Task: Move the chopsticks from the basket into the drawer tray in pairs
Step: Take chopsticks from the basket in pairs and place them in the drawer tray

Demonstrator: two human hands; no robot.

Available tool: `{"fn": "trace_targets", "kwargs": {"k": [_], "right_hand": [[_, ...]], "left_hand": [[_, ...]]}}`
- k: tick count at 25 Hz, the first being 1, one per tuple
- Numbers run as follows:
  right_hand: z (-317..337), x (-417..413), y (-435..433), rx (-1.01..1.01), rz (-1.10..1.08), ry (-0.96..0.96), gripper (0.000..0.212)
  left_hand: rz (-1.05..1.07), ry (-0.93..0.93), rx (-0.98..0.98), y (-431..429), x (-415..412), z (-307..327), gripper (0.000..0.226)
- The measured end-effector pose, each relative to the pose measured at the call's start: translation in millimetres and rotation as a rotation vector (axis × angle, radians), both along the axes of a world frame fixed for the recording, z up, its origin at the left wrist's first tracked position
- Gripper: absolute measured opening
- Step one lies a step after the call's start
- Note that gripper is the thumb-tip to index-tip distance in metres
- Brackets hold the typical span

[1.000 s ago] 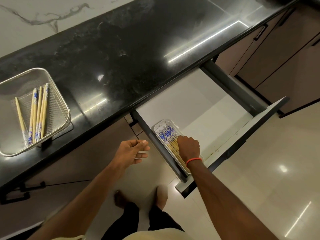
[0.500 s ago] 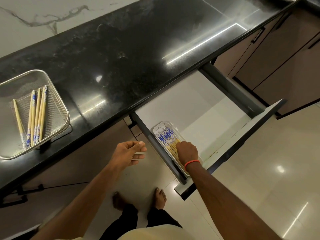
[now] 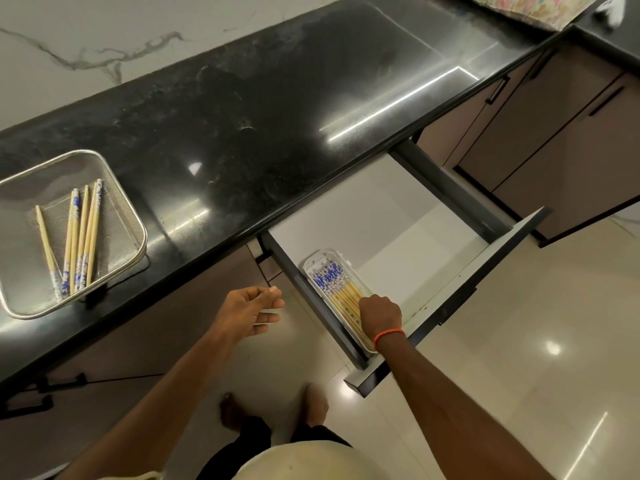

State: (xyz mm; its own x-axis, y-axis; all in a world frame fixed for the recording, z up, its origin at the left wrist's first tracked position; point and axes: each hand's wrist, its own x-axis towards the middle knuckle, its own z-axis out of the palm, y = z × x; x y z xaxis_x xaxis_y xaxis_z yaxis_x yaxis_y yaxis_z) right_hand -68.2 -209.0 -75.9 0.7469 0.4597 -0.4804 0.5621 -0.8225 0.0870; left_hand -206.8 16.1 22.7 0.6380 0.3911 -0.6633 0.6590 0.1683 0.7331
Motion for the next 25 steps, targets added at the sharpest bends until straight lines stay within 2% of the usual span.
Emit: {"fn": "trace_targets", "kwargs": {"k": [3,6,8,15,18,25], "right_hand": [[31.3,-1.3,12.2,0.146,-0.055,-0.05,0.018],[68.3,-1.4,36.0,0.365,-0.149,-0.008,0.03],[91.6,-2.7,54.1,0.493,-0.184,0.061,0.03],[152.6,-6.7,126.3,0.78,-0.057,0.154,0.026],[175.0,-14.9,166.2,0.845,0.02,0.201,0.019],[198.5,-47.9,250.3,0.897,0.135,0.278,0.021]], "left_hand": [[0.025,-0.038,0.018,5.3,-4.3,11.2,0.028],[0.053,-0.098,0.045,11.7,-9.1,25.3,0.026],[0.089,-0.142,0.061,17.2,-16.8,36.7,0.025],[0.24,-0.234,0.13,50.8,-39.4,71.0,0.024],[0.326,-0.272,0.141,71.5,-51.6,84.5,0.024],[0.447,-0.329,0.124,122.2,-84.6,92.9,0.023]]}}
